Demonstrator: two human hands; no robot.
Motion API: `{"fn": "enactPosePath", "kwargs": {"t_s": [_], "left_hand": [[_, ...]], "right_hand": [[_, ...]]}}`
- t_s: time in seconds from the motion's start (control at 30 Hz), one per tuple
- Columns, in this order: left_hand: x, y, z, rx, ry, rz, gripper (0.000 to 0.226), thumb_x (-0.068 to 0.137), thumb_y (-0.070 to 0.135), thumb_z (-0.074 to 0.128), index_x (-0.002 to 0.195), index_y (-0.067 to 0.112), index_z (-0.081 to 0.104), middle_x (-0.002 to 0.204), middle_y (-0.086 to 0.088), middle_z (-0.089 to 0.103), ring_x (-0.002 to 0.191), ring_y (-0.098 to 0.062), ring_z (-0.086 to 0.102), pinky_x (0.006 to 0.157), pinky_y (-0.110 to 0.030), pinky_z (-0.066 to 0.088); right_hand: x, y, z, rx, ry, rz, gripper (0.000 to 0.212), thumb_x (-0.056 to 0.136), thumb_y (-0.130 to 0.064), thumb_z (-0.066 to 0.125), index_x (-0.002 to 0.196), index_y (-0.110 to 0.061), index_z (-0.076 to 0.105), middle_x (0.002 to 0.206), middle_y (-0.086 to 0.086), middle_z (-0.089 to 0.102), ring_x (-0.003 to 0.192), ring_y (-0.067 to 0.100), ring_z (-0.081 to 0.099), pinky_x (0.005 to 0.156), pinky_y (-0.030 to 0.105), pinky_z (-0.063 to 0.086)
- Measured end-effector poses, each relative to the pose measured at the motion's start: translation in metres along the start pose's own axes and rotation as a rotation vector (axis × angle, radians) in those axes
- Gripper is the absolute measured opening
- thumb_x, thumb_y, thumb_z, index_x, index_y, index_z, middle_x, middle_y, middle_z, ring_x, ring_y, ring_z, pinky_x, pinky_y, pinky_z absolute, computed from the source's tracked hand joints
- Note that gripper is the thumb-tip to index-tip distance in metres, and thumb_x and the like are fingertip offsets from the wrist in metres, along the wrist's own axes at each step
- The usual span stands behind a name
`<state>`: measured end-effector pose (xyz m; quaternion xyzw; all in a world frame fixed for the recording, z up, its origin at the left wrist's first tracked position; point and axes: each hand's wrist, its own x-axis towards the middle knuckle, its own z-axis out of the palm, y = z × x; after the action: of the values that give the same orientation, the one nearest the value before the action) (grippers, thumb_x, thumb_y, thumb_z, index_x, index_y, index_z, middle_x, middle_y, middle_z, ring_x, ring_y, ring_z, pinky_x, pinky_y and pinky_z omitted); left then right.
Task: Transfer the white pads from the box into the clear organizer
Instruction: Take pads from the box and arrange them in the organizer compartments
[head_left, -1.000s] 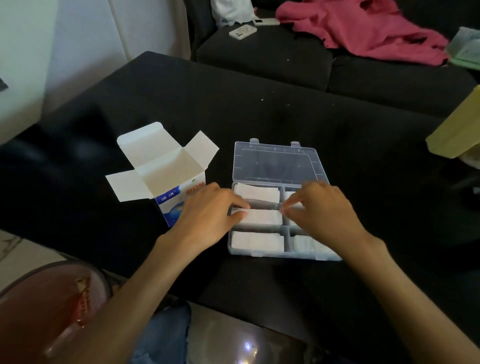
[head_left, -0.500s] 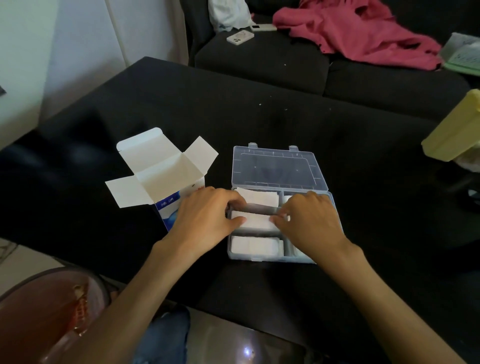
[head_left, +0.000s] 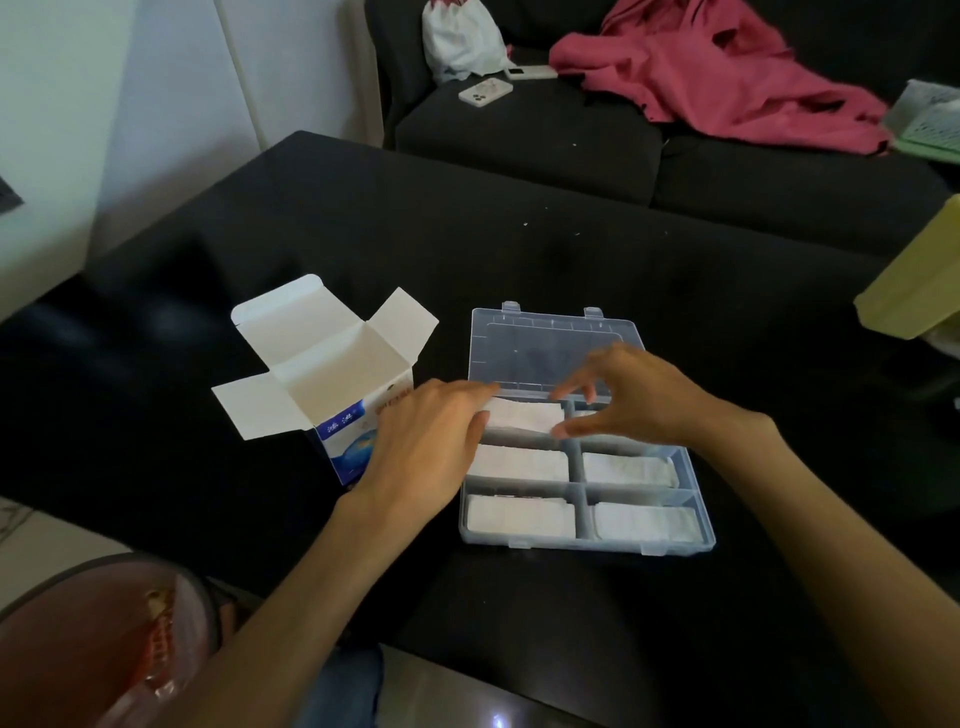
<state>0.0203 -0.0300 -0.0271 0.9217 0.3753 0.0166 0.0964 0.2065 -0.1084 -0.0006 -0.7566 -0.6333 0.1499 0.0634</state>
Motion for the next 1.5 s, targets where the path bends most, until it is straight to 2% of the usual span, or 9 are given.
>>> {"fn": "enactPosePath", "kwargs": {"t_s": [0.27, 0.5, 0.67, 0.77, 0.93, 1.07, 1.17, 1.33, 1.5], "left_hand": [[0.003, 0.0, 0.0, 0.085, -0.008, -0.045, 0.047, 0.097, 0.045, 0.039, 0.142, 0.03, 0.036, 0.144, 0.005, 0.044, 0.126, -0.017, 0.048, 0.106, -0.032, 0.036], [0.0, 0.0, -0.002, 0.078, 0.038, -0.008, 0.049, 0.096, 0.049, 0.037, 0.142, 0.031, 0.036, 0.145, 0.008, 0.041, 0.126, -0.016, 0.048, 0.105, -0.031, 0.038], [-0.001, 0.0, -0.003, 0.066, 0.038, -0.013, 0.049, 0.096, 0.049, 0.037, 0.141, 0.03, 0.036, 0.144, 0.007, 0.042, 0.125, -0.016, 0.049, 0.105, -0.03, 0.038], [-0.002, 0.001, -0.006, 0.015, 0.085, -0.029, 0.05, 0.095, 0.051, 0.038, 0.141, 0.033, 0.036, 0.145, 0.009, 0.043, 0.125, -0.015, 0.05, 0.104, -0.033, 0.039], [-0.008, 0.02, -0.01, -0.171, 0.243, 0.099, 0.042, 0.092, 0.047, 0.048, 0.132, 0.035, 0.05, 0.135, 0.01, 0.053, 0.121, -0.009, 0.05, 0.099, -0.025, 0.039], [-0.011, 0.047, -0.003, -0.165, 0.156, 0.333, 0.036, 0.092, 0.043, 0.05, 0.127, 0.038, 0.055, 0.13, 0.015, 0.055, 0.121, -0.004, 0.046, 0.102, -0.022, 0.033], [-0.009, 0.058, 0.008, -0.135, 0.135, 0.384, 0.031, 0.094, 0.041, 0.051, 0.124, 0.039, 0.058, 0.123, 0.016, 0.06, 0.116, -0.003, 0.047, 0.098, -0.023, 0.036], [-0.004, 0.062, 0.015, -0.133, 0.095, 0.393, 0.025, 0.093, 0.037, 0.053, 0.116, 0.039, 0.064, 0.118, 0.018, 0.063, 0.108, -0.003, 0.048, 0.089, -0.019, 0.034], [-0.003, 0.064, 0.008, -0.216, 0.058, 0.395, 0.027, 0.089, 0.046, 0.055, 0.113, 0.04, 0.066, 0.111, 0.019, 0.061, 0.103, -0.002, 0.047, 0.088, -0.02, 0.034]], "right_hand": [[0.01, 0.005, 0.0, 0.031, -0.066, -0.029, 0.037, 0.078, -0.047, 0.066, 0.106, -0.024, 0.069, 0.097, -0.005, 0.064, 0.084, 0.01, 0.056, 0.076, 0.022, 0.048], [0.011, 0.005, 0.004, 0.057, -0.031, -0.029, 0.028, 0.078, -0.045, 0.068, 0.099, -0.028, 0.07, 0.088, -0.01, 0.063, 0.078, 0.007, 0.056, 0.07, 0.018, 0.045], [0.01, 0.002, 0.002, 0.061, 0.029, -0.027, 0.029, 0.078, -0.046, 0.066, 0.097, -0.025, 0.072, 0.077, -0.02, 0.055, 0.068, 0.001, 0.053, 0.059, 0.01, 0.034], [-0.002, 0.0, -0.013, 0.143, 0.087, -0.016, 0.029, 0.079, -0.046, 0.063, 0.094, -0.023, 0.071, 0.076, -0.025, 0.053, 0.07, -0.001, 0.054, 0.062, 0.011, 0.035], [-0.059, 0.024, -0.042, 0.066, 0.1, 0.228, 0.016, 0.084, -0.035, 0.061, 0.093, -0.023, 0.068, 0.073, -0.019, 0.051, 0.069, 0.0, 0.051, 0.058, 0.013, 0.032], [-0.092, 0.03, -0.024, 0.098, 0.018, 0.428, 0.018, 0.088, -0.028, 0.059, 0.102, -0.022, 0.068, 0.072, -0.018, 0.045, 0.067, -0.001, 0.047, 0.057, 0.013, 0.034], [-0.1, 0.03, -0.005, 0.152, -0.014, 0.497, 0.019, 0.092, -0.028, 0.054, 0.103, -0.02, 0.068, 0.073, -0.013, 0.05, 0.065, 0.002, 0.049, 0.059, 0.014, 0.037], [-0.097, 0.028, 0.011, 0.185, -0.004, 0.514, 0.025, 0.094, -0.026, 0.051, 0.098, -0.01, 0.07, 0.089, 0.008, 0.065, 0.073, 0.014, 0.059, 0.068, 0.022, 0.048], [-0.108, 0.03, -0.001, 0.121, 0.083, 0.477, 0.017, 0.092, -0.026, 0.055, 0.104, -0.024, 0.067, 0.071, -0.02, 0.046, 0.067, 0.001, 0.05, 0.059, 0.013, 0.037]]}}
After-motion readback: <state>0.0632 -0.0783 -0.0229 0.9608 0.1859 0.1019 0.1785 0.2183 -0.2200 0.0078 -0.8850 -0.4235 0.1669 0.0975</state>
